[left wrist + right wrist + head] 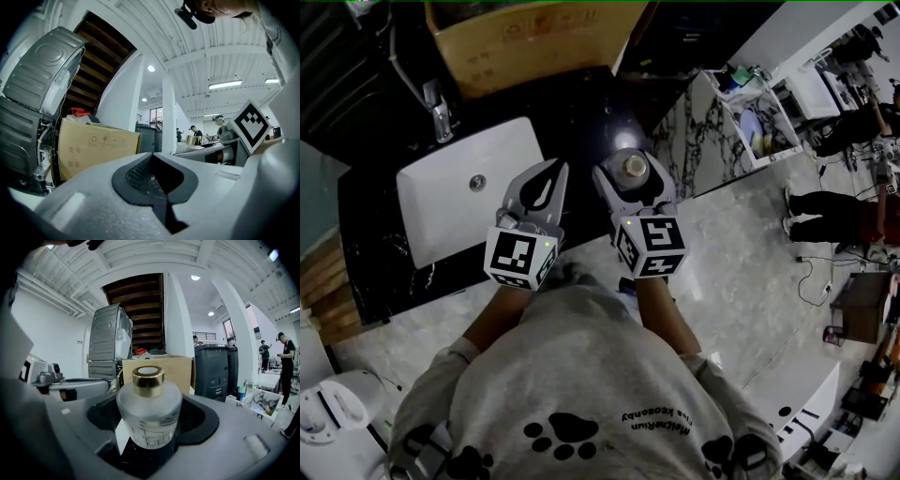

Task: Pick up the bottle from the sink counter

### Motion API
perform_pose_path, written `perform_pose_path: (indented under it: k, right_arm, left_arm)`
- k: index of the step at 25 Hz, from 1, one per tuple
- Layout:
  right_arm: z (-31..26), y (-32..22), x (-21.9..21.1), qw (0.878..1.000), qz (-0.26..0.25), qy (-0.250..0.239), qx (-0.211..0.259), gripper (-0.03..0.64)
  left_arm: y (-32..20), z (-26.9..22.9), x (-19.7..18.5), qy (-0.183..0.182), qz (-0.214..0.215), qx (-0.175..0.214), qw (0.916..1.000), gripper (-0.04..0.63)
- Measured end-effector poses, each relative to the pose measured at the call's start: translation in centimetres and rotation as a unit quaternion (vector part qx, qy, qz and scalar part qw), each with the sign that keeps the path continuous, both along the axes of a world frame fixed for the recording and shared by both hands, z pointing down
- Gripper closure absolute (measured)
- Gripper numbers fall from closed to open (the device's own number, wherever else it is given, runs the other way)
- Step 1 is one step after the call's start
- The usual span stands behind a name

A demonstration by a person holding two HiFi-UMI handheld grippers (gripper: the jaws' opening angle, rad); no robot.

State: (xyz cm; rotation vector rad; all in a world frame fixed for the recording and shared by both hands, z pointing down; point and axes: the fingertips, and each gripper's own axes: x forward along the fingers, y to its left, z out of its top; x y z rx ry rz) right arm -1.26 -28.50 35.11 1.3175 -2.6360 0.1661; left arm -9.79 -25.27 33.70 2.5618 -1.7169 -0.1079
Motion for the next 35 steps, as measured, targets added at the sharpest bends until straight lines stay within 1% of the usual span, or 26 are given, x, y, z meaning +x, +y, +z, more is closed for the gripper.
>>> perform_pose_path:
  k: [6,12,26,30,35]
  right_arm:
    - [-0.5,0.4,-0.1,1.0,-0.027,0.009,-0.001,0.282]
    - [0.5,0.4,0.4,0.999,-0.042,0.01,-0.008,0.282]
    - [1.4,1.2,0.8,0.996,-0.088,0.013,-0.018,0.282]
    - [1.3,1.6,1.1,0.995,-0.1,0.011,-0.017,0.281]
    - [1.4,2.0,1.6,0.994,-0.107,0.001,-0.001,0.281]
  left_arm:
    - [-0.5,-0.6,0.1,-0.006,-0.019,0.004,0.9998,0.597]
    - [-0.9,0.1,0.8,-0.016,-0.023,-0.005,0.9996,0.597]
    - [0.3,0.2,1.1,-0.031,-0.064,-0.002,0.9974,0.597]
    - [0.8,0.3,1.6,-0.034,-0.075,-0.004,0.9966,0.597]
    - [1.4,0.7,2.1,-0.033,-0.084,-0.002,0.9959,0.597]
